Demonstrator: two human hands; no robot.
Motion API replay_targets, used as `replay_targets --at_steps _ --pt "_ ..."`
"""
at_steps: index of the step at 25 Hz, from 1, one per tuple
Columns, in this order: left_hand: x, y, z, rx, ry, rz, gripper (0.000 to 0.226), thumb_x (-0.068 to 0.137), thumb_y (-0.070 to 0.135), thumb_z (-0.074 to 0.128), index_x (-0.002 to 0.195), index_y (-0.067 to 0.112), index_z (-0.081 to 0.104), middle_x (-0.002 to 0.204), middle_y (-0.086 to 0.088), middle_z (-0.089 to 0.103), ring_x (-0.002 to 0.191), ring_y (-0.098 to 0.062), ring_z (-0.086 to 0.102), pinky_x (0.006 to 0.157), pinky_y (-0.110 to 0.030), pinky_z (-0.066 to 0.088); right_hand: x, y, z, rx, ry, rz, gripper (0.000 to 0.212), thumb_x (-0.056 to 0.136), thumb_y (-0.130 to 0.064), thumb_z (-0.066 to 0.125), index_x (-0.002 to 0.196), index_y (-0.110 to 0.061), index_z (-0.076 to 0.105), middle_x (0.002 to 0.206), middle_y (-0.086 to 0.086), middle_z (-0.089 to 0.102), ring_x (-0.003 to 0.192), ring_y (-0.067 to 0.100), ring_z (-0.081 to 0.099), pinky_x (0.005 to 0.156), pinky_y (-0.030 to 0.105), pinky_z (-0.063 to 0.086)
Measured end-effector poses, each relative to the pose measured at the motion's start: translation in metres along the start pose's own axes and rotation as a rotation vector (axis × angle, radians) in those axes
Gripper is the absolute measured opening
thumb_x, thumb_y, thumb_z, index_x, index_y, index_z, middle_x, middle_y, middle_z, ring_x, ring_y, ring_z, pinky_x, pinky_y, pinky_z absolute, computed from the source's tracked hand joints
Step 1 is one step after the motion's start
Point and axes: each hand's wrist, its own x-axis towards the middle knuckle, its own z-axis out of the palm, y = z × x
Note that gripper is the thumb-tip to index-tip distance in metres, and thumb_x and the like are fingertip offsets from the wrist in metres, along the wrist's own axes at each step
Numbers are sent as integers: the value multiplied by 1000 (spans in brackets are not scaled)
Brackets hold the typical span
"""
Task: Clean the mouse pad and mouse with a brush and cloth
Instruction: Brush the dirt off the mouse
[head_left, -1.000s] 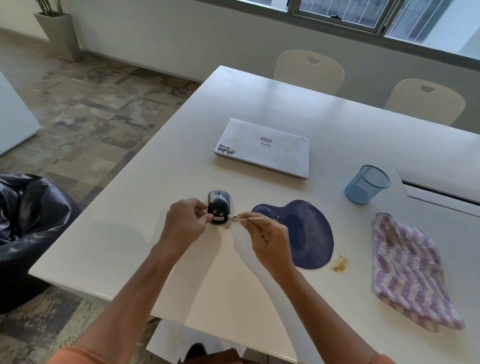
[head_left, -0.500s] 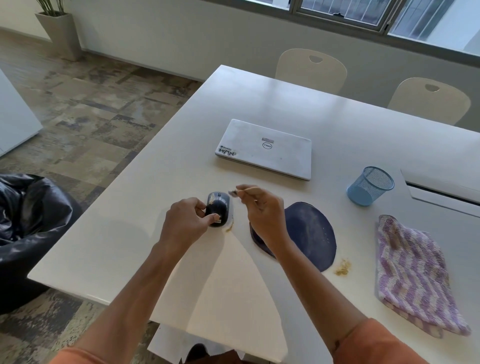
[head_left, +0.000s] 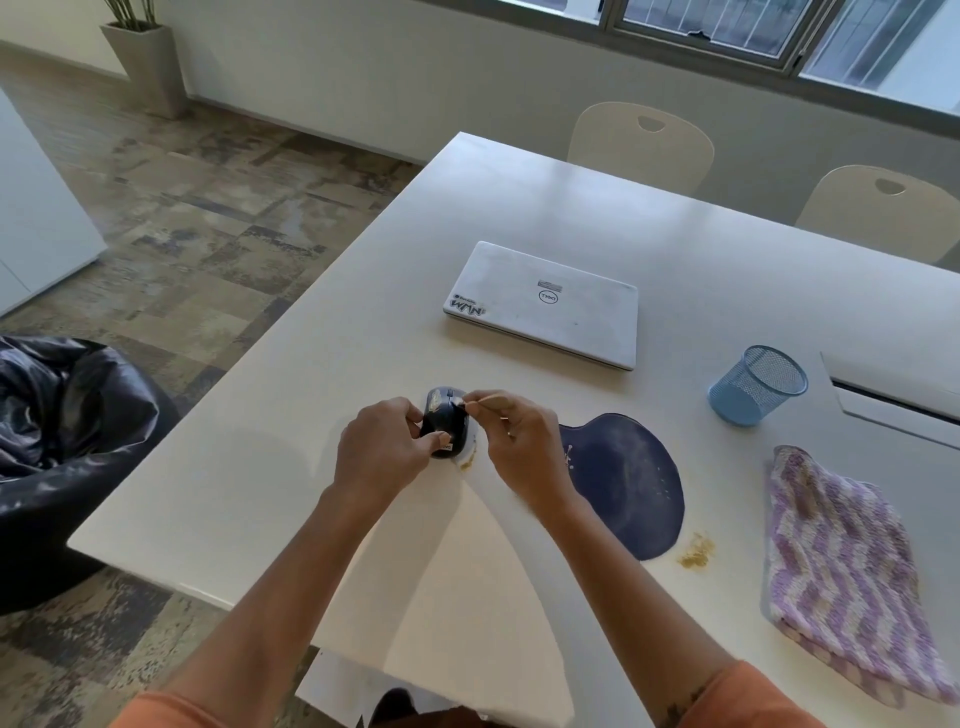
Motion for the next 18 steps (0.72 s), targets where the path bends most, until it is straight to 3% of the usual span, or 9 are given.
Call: replay_targets --at_steps 5,8,11,18 --pt "-1 -1 0 17 -7 -1 37 78 49 86 100 22 75 86 8 76 86 -18 71 80 -39 57 10 -5 -20 -12 -32 -129 7 98 -7 74 94 -8 79 101 -1 82 81 -3 72 76 24 62" --pt "-1 -2 0 23 -8 -8 38 79 50 87 101 21 76 86 8 76 85 -17 71 81 -39 58 34 0 -8 -63 15 -143 8 98 -9 75 101 -9 83 106 -1 83 93 5 77 87 33 64" --pt "-2 -1 0 35 -3 3 39 79 50 86 102 20 76 87 8 77 85 -17 72 81 -39 58 36 7 4 -101 -47 -132 11 97 -9 75 104 -8 84 107 1 83 97 12 78 92 38 63" --pt "-5 1 1 33 4 17 39 79 51 86 100 21 75 85 7 76 84 -19 72 80 -40 58 -16 11 -18 -106 -148 -246 20 100 -5 73 117 -10 81 115 1 81 102 6 76 91 28 62"
